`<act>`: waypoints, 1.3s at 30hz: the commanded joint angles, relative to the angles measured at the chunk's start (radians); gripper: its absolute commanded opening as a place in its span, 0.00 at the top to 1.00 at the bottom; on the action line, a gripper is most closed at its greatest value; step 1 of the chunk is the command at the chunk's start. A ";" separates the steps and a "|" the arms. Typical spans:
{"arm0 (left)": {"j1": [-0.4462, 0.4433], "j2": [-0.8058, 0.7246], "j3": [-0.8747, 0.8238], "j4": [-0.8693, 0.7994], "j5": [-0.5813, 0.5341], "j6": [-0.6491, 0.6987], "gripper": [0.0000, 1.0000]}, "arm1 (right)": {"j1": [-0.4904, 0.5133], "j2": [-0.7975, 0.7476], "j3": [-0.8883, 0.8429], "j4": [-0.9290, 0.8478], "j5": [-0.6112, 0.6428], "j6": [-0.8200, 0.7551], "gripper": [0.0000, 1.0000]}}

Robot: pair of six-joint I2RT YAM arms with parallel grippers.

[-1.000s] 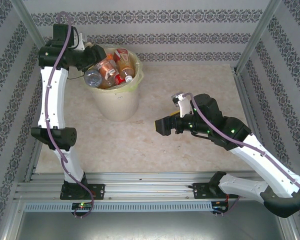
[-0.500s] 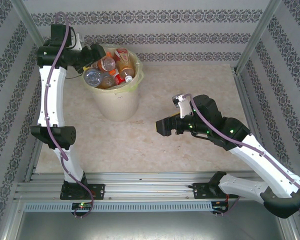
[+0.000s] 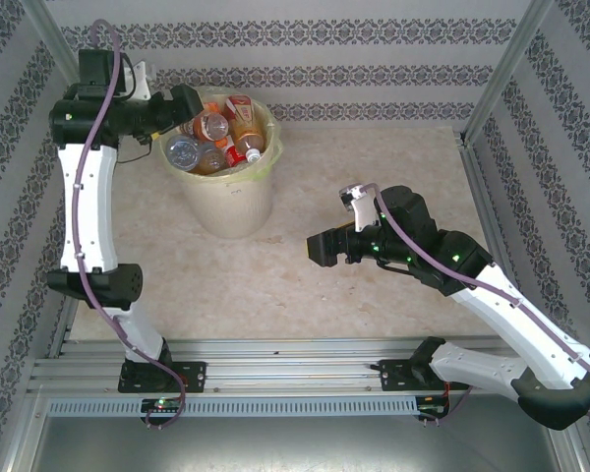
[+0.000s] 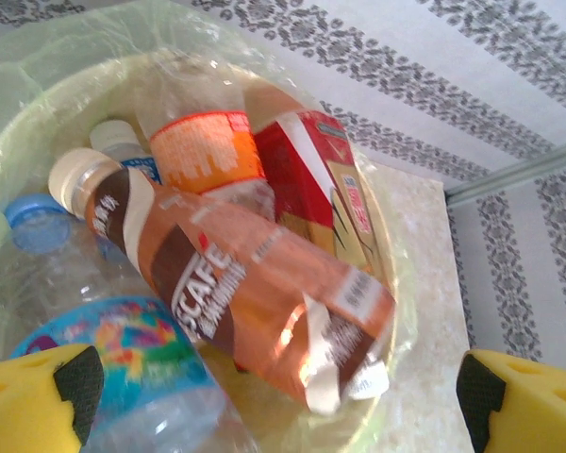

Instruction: Put the plastic bottles in the bin

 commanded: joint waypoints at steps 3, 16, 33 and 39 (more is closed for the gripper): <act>-0.031 -0.045 -0.081 0.012 0.005 0.115 0.00 | -0.007 0.000 -0.007 0.026 -0.019 0.019 0.04; -0.054 0.059 -0.050 -0.011 -0.122 0.186 0.00 | -0.007 0.000 0.003 0.010 -0.011 0.024 0.04; -0.054 0.045 -0.015 0.013 -0.036 0.139 0.00 | -0.008 0.007 0.006 0.011 -0.010 0.024 0.04; -0.054 0.009 -0.008 0.034 -0.001 0.117 0.00 | -0.010 0.011 0.012 0.005 -0.006 0.020 0.04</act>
